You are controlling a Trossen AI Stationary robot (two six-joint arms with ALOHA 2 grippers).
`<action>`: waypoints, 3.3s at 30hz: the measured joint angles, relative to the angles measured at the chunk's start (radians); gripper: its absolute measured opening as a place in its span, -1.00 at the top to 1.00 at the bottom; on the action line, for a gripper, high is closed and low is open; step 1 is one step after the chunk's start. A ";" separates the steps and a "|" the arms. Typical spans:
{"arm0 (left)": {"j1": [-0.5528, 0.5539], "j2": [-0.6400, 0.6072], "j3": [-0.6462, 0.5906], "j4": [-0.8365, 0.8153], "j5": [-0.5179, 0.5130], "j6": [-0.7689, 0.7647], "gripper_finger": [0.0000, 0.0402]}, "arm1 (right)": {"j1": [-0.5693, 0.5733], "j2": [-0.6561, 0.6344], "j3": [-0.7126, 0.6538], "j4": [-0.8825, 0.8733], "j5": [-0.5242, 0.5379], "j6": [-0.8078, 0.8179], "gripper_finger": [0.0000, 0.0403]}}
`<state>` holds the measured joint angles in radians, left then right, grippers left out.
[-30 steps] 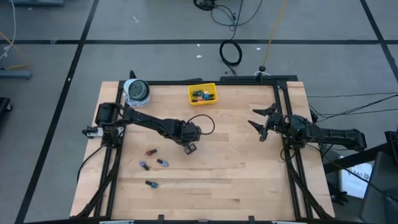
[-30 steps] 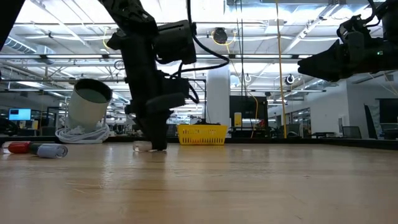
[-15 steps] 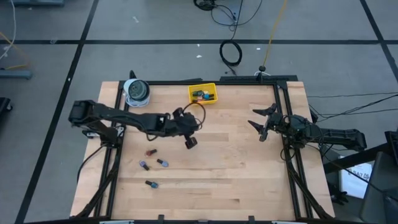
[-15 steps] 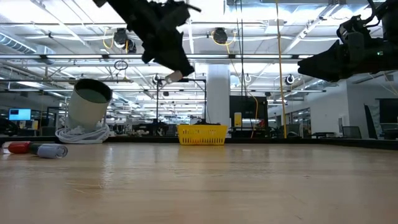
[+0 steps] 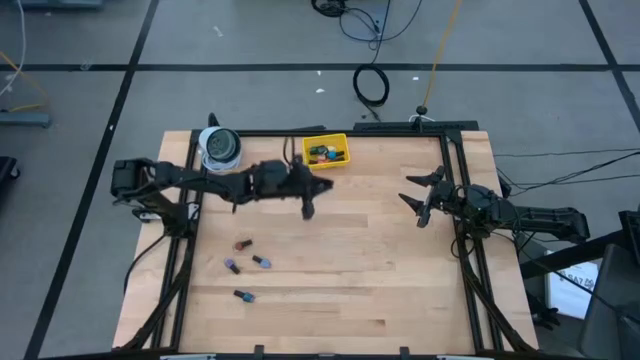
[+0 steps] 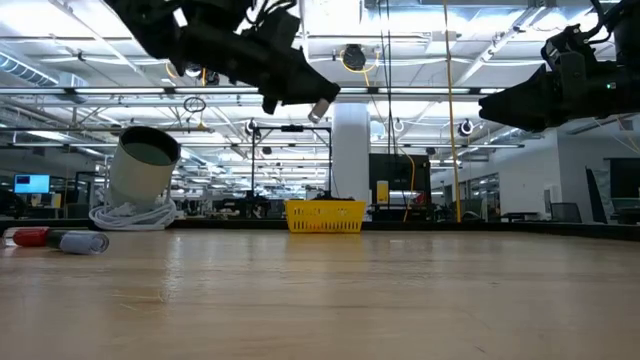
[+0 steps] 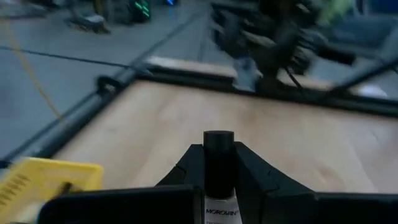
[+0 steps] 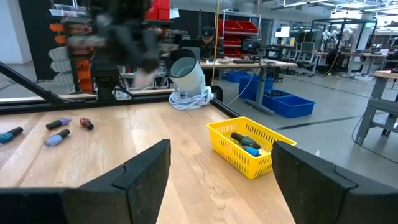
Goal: Pick & Place Nail Polish
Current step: Put the white nail polish bottle into the yellow bin, then put the red nail polish bottle into the yellow bin
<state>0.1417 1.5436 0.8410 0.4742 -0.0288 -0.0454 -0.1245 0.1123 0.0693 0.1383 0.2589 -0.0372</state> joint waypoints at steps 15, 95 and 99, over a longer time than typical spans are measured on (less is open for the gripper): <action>0.307 0.087 0.002 0.154 0.055 -0.097 0.81 | 0.000 0.000 0.000 0.000 0.001 -0.026 -0.33; -0.260 -0.252 -0.161 -1.212 -0.073 -0.720 -0.27 | 0.000 0.000 0.000 0.016 0.001 -0.061 -0.33; -0.321 -0.252 -0.209 -1.216 -0.074 -0.788 -0.27 | 0.000 0.000 0.000 0.015 0.001 -0.061 -0.33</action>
<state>-0.1794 1.2915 0.6324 -0.7422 -0.1024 -0.8330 -0.1242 0.1123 0.0696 0.1535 0.2600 -0.0986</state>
